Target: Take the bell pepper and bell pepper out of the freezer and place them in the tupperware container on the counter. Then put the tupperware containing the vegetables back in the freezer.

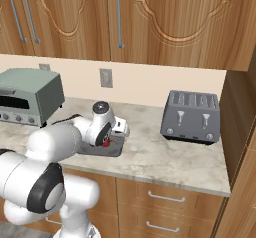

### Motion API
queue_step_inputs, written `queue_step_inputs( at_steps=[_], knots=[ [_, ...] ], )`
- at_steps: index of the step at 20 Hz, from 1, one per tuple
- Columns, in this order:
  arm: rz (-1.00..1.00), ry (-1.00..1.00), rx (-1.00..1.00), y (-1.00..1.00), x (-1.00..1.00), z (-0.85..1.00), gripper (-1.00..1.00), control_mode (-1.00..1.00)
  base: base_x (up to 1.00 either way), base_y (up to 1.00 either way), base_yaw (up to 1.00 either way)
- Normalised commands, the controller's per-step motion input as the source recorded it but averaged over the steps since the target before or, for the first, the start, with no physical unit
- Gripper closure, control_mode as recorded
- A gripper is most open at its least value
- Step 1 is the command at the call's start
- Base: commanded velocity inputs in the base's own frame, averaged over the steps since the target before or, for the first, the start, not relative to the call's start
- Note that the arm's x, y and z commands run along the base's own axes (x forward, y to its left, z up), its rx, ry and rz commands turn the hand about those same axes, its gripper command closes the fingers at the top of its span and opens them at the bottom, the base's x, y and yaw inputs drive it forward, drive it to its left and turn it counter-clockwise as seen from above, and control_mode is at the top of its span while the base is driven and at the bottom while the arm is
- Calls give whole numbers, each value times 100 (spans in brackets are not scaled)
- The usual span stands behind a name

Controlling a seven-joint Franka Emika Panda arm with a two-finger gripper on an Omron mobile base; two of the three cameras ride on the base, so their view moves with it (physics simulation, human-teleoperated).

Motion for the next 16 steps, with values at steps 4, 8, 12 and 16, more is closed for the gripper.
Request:
queue_step_inputs(
  at_steps=[4,8,12,16],
  knots=[
    [-3,-1,0,-55,0,20,-100,-100,0,0,0],
    [-2,0,0,-42,6,-3,-100,-100,0,0,0],
    [0,6,0,-25,18,-33,-100,-100,0,0,0],
    [0,10,1,-1,18,-50,-100,-100,0,0,0]
  ],
)
